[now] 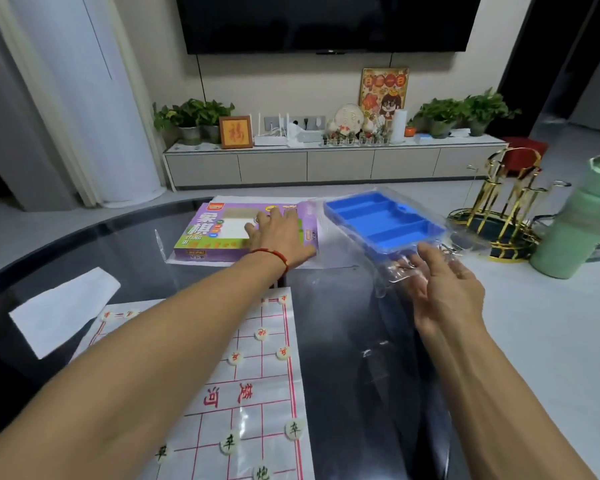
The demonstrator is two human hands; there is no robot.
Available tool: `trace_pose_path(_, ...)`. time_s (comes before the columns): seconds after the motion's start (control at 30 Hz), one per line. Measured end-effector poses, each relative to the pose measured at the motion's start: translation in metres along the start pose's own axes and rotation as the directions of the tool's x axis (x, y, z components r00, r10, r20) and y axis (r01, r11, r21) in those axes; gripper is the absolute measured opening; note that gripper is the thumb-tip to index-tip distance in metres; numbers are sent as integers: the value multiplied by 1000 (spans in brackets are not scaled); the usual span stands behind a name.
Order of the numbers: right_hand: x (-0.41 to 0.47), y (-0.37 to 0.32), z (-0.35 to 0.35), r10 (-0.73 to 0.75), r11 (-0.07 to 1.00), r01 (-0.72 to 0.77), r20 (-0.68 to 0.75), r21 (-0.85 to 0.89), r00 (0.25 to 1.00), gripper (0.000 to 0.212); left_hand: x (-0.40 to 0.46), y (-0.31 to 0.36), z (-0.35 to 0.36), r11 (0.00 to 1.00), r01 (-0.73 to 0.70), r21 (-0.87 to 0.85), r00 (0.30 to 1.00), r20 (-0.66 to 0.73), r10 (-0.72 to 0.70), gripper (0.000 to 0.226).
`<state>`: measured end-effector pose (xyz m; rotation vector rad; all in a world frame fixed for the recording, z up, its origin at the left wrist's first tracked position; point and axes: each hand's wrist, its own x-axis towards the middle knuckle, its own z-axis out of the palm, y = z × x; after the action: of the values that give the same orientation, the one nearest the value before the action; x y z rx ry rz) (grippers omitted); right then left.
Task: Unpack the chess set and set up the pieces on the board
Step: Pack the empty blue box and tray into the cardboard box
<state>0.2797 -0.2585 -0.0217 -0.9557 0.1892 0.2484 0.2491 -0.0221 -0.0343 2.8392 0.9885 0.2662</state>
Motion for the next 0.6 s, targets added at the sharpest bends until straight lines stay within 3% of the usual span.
trace_pose_path(0.13,5,6,-5,10,999,-11,-35,-38,999,64,13,17,13,999,33,-24,996,85,-31,79)
trace_pose_path(0.23,7,6,-5,-12,997,6,-75,-81,997,69,11,18,26,997,18,76,992,124,-27,76)
trace_pose_path(0.33,7,7,-4,-10,998,5,-90,-61,996,69,11,15,30,999,41,28,996,79,-43,67)
trace_pose_path(0.5,0,1,-1,-30,1000,29,-73,-8,997,66,1,10,8,970,114,-216,990,-57,-129,42)
trace_pose_path(0.6,-8,-2,-1,-28,1000,28,-25,6,999,64,-5,-2,-7,956,55,-288,986,-132,-97,39)
